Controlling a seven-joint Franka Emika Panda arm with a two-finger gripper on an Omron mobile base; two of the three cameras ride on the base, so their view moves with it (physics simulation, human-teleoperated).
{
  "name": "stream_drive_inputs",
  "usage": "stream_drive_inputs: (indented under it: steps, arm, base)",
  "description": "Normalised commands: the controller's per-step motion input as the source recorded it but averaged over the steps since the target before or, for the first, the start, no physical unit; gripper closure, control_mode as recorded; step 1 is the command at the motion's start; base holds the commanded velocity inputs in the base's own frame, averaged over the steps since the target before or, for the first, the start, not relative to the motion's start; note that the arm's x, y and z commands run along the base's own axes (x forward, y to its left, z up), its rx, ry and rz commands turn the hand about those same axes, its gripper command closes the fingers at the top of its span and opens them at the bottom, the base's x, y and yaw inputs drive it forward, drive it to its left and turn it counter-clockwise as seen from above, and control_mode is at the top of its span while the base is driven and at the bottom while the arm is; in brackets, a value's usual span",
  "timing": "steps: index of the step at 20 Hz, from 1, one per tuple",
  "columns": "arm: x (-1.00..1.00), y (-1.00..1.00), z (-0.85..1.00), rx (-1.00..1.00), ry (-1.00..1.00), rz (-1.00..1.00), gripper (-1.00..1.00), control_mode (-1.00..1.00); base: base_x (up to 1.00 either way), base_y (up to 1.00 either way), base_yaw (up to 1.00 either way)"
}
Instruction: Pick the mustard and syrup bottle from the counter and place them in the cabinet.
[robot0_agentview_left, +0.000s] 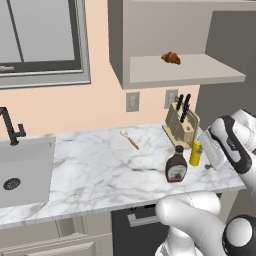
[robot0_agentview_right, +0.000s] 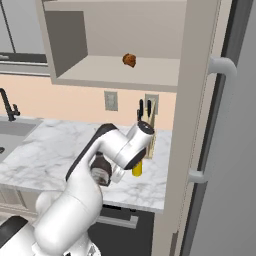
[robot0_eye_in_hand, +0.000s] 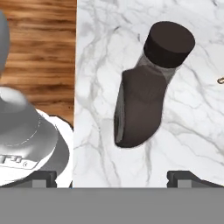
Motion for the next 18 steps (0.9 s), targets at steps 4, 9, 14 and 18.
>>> stream_drive_inputs:
  steps: [4, 9, 14, 18]
  arm:
    - [0.19, 0.13, -0.28, 0.06, 0.0, 0.06, -1.0, -1.0]
    - [0.17, 0.16, -0.21, 0.06, 0.0, 0.04, -1.0, -1.0]
    - [0.04, 0.14, -0.02, 0.08, 0.0, 0.03, -1.0, -1.0]
    - [0.0, 0.13, 0.0, 0.08, 0.01, 0.03, -1.0, -1.0]
  base:
    - [0.0, 0.0, 0.0]
    - [0.0, 0.0, 0.0]
    - [0.0, 0.0, 0.0]
    - [0.0, 0.0, 0.0]
